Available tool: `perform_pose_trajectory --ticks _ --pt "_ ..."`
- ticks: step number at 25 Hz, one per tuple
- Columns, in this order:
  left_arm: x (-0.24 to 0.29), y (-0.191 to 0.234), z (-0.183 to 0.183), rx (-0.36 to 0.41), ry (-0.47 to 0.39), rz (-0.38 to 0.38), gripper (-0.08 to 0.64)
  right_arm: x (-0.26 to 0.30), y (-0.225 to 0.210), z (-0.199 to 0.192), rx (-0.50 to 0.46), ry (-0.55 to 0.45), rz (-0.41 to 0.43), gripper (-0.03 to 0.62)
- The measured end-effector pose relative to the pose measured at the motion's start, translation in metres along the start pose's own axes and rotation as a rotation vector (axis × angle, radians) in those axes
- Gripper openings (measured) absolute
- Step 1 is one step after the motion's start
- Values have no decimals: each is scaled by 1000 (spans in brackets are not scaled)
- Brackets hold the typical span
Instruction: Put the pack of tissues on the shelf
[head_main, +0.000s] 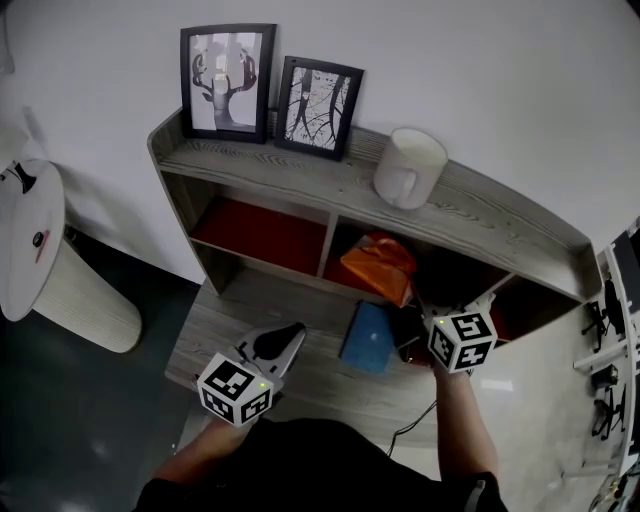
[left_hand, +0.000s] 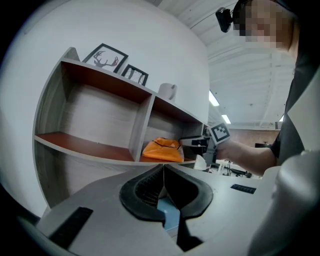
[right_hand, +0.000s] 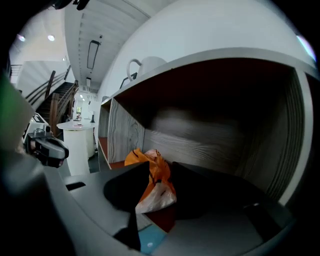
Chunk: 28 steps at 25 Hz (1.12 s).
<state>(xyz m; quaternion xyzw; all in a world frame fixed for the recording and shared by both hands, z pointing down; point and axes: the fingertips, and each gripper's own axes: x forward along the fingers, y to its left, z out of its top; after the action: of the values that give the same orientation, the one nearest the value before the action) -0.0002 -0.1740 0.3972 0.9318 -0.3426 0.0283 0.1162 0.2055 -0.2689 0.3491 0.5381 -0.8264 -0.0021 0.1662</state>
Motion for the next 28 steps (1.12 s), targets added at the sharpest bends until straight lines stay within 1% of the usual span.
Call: perform_pose_trajectory --ticks 7,16,20,28 --pt "-5 -15 0 10 5 -28 18 -33 26 5 55 -68 28 101" --pt "-11 -30 2 30 11 -63 18 -74 77 16 126 -167 122 101" --pt "-14 -33 5 37 9 -70 18 -85 95 17 156 -186 156 101" --pt "-22 -32 15 55 -1 -69 18 -92 125 3 228 -194 243 100"
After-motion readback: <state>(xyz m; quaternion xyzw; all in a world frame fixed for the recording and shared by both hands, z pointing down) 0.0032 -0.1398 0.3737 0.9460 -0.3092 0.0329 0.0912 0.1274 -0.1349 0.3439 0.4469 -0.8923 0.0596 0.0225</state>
